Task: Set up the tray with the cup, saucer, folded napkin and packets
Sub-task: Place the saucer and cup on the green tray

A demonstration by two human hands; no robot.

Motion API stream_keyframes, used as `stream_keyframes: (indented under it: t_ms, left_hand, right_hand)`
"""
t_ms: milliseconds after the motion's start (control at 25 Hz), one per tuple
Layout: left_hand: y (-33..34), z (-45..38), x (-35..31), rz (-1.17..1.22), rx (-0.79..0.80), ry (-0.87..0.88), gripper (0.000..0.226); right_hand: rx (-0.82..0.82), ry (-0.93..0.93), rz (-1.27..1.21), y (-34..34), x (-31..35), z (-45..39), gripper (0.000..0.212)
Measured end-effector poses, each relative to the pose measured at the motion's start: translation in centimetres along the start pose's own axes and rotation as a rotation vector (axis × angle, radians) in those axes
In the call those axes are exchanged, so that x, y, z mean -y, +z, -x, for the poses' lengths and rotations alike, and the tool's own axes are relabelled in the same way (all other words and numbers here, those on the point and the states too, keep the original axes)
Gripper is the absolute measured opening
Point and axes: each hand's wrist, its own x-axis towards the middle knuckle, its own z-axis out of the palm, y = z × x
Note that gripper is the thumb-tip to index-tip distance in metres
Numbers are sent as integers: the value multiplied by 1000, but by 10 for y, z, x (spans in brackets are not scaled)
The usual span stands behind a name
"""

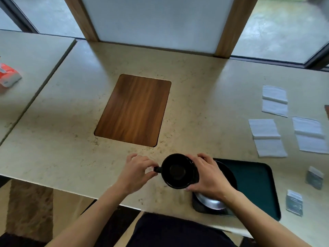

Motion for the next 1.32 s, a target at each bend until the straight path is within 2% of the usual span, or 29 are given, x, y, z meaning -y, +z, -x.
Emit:
stream_keyframes:
  t_ms: [360, 640, 1320]
  left_hand:
    - [25, -40, -77, 4, 60, 201, 20]
    - [47, -42, -99, -5, 108, 203, 23]
    - [57, -42, -96, -30, 143, 153, 25]
  right_hand:
    - [-91, 133, -55, -31, -59, 63, 101]
    - [-80, 171, -67, -30, -83, 85, 105]
    - [-24, 164, -117, -30, -91, 83, 106]
